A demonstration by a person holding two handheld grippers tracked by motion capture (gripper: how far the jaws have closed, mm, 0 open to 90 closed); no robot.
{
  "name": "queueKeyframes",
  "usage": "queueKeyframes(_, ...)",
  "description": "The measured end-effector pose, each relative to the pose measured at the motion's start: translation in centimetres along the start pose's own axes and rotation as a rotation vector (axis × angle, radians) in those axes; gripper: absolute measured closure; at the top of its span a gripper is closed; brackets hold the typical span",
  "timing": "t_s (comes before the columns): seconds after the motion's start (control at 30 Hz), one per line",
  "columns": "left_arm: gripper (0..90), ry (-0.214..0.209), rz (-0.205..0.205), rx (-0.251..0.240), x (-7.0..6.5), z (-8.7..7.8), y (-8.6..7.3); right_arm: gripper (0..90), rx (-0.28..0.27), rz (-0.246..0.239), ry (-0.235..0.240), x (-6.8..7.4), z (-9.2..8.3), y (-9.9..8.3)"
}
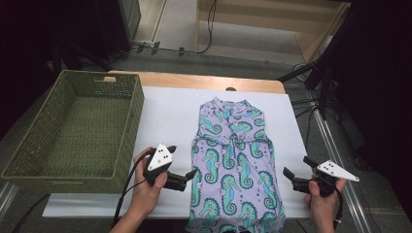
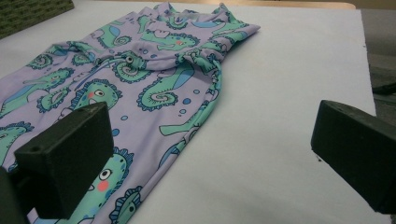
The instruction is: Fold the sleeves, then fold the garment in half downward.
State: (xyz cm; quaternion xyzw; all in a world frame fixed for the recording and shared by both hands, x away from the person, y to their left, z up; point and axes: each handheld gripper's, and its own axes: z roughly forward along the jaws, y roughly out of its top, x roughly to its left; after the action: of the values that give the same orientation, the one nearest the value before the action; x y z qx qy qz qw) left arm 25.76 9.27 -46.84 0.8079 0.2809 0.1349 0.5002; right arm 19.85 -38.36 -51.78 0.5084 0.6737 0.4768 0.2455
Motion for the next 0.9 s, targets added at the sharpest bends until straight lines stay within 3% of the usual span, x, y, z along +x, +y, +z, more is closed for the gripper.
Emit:
queueKeyframes(0.43,0.0,-0.020,-0.023,-0.006,0.5,2.6,2.7,0.0,0.003,-0.009,0.006,0.1,0.1,-0.1)
queueKeyframes(0.9,0.0,-0.004,-0.077,0.028,2.8,6.4,4.3,0.0,0.000,-0.010,0.010,0.1,0.1,-0.1)
